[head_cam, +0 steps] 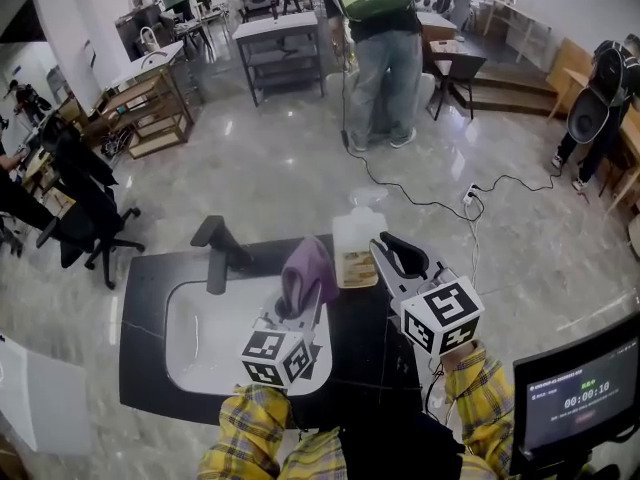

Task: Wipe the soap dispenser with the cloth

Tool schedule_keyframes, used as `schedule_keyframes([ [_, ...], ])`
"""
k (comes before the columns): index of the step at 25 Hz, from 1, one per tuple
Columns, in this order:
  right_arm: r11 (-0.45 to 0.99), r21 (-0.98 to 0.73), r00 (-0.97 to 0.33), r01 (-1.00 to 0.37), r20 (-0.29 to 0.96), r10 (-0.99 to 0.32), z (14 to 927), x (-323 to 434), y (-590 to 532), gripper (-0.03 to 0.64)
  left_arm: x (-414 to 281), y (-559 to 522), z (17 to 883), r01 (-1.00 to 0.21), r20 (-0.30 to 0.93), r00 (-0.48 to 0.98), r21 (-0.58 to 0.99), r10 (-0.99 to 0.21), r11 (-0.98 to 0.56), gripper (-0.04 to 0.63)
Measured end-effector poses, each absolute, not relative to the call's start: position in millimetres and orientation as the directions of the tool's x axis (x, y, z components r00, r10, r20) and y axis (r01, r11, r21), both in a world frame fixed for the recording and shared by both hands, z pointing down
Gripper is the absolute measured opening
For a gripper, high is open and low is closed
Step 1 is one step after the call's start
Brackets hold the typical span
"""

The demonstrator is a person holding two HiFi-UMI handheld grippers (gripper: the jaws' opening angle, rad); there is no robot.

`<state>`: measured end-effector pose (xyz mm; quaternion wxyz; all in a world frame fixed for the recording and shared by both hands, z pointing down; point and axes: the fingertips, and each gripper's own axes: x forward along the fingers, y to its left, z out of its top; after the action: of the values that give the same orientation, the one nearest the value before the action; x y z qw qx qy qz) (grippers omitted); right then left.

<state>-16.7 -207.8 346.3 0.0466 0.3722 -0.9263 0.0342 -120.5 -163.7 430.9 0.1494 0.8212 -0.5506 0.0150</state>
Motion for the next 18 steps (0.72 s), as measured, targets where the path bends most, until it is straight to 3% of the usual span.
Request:
schedule_keyframes([
  [2,0.729,-0.022,-0.726,-0.685,0.114,-0.678,342.8,-19.7,-210.2,0.13,-120.3,-164.6,430.1,-0.911,0.191,0.389,0.225,-0.901,-0.346,0.072],
  [9,0.732,0.028,-0.725,-0.681,0.113,-0.679,334.3,-28.4,-231.8,0.15,-120.5,-173.0,435.8,-0.914,0.203,0.389,0.204,-0.899,-0.35,0.072],
  [13,0.772,0.006,-0.765,-0.636,0.129,-0.631,337.5,-40.4,-238.8,0.198,-121.1,-177.0,442.7,-0.91,0.2,0.392,0.229,-0.898,-0.346,0.072],
  [18,0.778,0.017,-0.77,-0.628,0.133,-0.624,340.8,-45.8,-246.6,0.198,-123.1,-184.8,449.9,-0.922,0.21,0.374,0.194,-0.903,-0.336,0.072],
])
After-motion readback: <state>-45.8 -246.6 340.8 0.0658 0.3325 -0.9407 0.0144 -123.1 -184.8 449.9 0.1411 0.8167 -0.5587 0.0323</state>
